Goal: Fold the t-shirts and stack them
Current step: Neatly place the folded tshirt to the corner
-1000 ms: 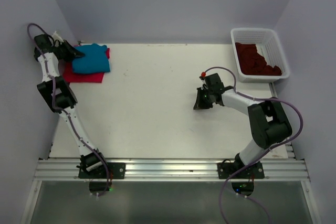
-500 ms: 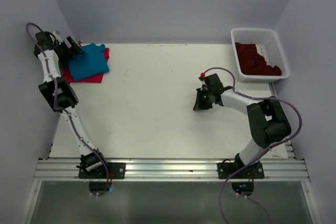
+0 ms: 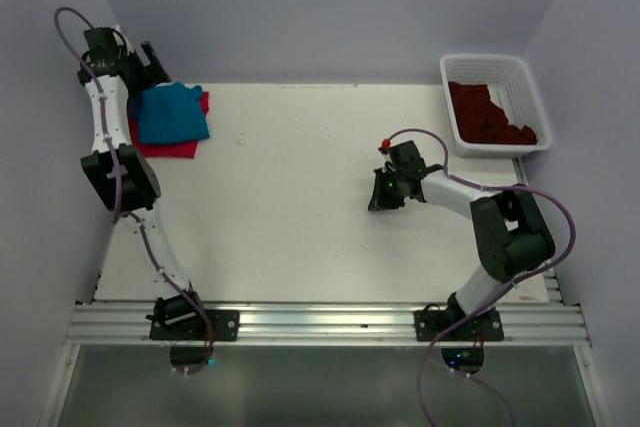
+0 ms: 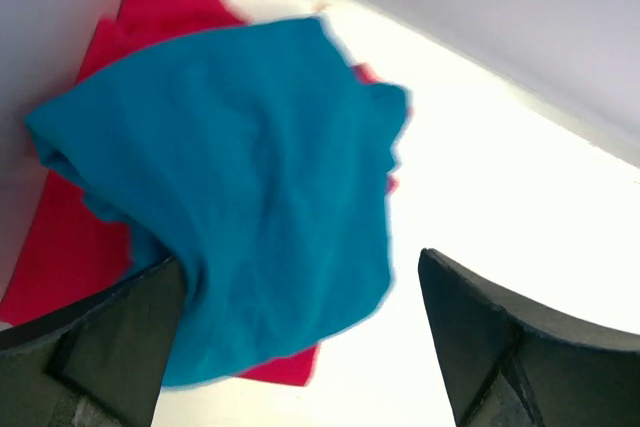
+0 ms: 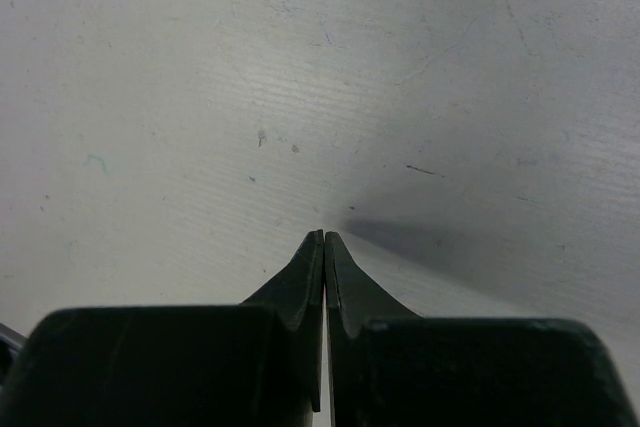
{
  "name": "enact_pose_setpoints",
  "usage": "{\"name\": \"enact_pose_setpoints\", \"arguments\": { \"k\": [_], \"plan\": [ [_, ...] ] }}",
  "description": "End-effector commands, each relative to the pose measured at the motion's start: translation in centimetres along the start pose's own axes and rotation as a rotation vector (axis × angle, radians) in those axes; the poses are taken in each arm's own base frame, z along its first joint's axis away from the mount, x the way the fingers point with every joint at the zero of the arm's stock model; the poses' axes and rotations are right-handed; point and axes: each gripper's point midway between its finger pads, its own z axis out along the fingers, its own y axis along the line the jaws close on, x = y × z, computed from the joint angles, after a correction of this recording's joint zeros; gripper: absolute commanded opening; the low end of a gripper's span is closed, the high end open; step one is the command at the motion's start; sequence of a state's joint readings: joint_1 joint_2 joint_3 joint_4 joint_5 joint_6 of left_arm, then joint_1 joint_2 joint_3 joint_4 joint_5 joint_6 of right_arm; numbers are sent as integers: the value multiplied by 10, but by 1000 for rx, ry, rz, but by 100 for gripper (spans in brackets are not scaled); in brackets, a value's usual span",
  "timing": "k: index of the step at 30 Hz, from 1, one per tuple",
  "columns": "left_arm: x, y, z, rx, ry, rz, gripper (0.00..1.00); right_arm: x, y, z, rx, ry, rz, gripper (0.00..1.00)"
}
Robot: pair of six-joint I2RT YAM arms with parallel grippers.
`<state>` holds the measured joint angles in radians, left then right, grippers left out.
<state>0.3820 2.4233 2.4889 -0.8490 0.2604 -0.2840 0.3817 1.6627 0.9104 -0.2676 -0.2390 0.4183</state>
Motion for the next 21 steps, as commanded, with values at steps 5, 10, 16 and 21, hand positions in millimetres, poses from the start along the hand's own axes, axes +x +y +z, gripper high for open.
{"name": "enact_pose_setpoints", "arguments": {
  "k": [5,10,16,21],
  "plan": [
    [-7,-116,-86,63,-219,249,100,-6,15,-5,-61,-29,-24,0],
    [20,-120,-75,77,-171,245,100,-3,14,-3,-65,-24,-22,0],
    [61,-125,-21,174,-17,225,79,-3,16,-7,-69,-32,-18,0],
    [64,-128,4,195,8,181,0,4,13,-9,-64,-29,-11,0]
  ]
}}
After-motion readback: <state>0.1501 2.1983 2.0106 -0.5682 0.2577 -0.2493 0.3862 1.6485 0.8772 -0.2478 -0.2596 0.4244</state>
